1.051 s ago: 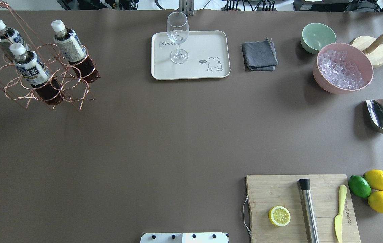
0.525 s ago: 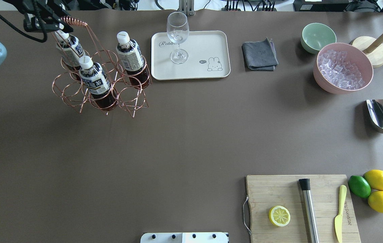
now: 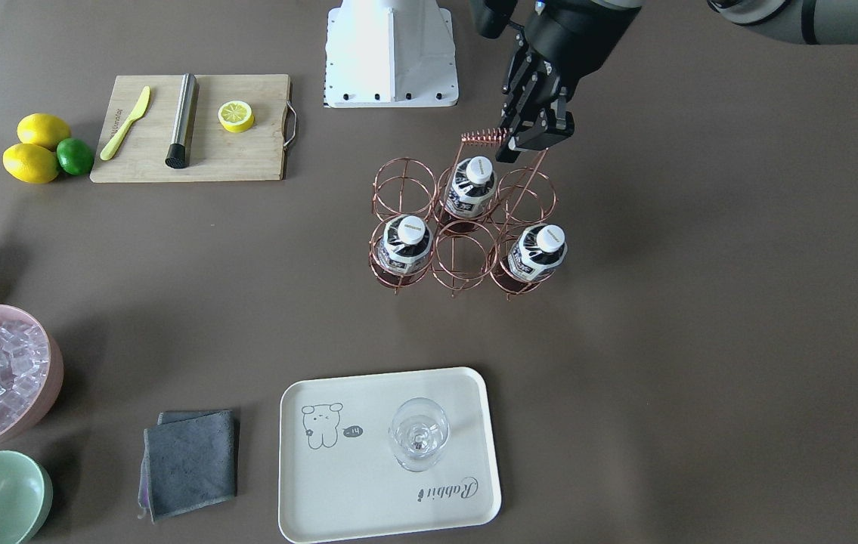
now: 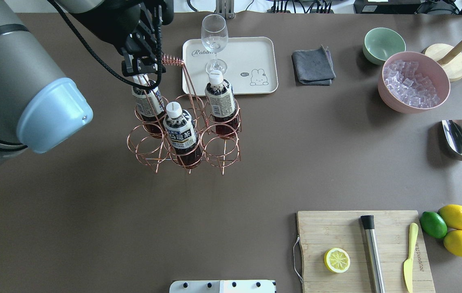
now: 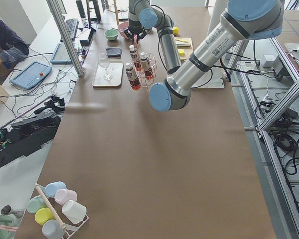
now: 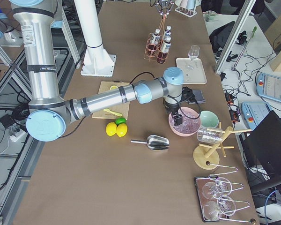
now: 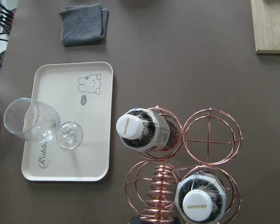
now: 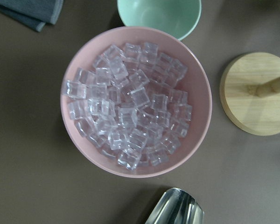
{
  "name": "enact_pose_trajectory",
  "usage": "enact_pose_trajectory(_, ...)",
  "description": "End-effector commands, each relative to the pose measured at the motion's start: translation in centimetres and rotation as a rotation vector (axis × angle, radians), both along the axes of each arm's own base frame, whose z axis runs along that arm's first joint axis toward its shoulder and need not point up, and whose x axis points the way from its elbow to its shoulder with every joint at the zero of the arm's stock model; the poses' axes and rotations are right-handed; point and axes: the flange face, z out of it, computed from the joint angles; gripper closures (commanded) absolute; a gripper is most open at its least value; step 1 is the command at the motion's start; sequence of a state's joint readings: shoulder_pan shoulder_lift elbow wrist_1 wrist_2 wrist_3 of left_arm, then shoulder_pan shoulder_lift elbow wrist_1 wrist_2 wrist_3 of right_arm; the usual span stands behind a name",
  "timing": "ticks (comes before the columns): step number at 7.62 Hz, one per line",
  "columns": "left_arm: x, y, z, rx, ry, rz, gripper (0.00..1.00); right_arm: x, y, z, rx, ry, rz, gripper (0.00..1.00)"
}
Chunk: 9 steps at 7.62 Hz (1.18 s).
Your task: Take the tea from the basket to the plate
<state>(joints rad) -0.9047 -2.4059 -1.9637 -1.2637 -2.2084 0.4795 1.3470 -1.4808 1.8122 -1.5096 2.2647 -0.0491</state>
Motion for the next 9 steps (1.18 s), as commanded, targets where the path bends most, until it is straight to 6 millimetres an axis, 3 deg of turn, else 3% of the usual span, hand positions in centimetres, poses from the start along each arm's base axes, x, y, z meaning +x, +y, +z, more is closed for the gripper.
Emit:
enact_pose_trajectory(1, 5.9, 4.6, -4.9, 0.000, -0.045, -0.003, 1.00, -5.6, 0.8, -6.2, 0.140, -0.233, 0.015, 0.00)
enact_pose_trajectory(3, 9.4, 7.2, -5.6, -0.021, -0.054, -0.014, 1.00, -6.8, 3.1, -6.9, 0.330, -0.326, -0.023, 0.00)
enact_pose_trajectory(5, 10.7, 7.3, -5.1, -0.022, -0.078, -0.022, 1.00, -11.0, 4.7, -8.7, 0.487, -0.437, -0.067, 0.00)
enact_pose_trajectory(6, 10.8, 7.2, -5.0, -0.024, -0.082, -0.022, 1.00, -14.3, 5.9, -8.8, 0.542, -0.497, -0.070, 0.00)
enact_pose_trajectory(7, 10.9, 7.2, -4.8, -0.026, -0.084, -0.022, 1.00, -18.8, 7.9, -9.8, 0.624, -0.557, -0.043, 0.00)
enact_pose_trajectory(8, 11.0, 7.1, -4.7, -0.029, -0.088, -0.022, 1.00, -22.8, 8.9, -12.6, 0.637, -0.628, 0.009, 0.00)
enact_pose_trajectory(9, 11.2, 6.9, -4.5, -0.033, -0.093, -0.022, 1.00, -25.7, 9.0, -16.7, 0.656, -0.693, 0.056, 0.00)
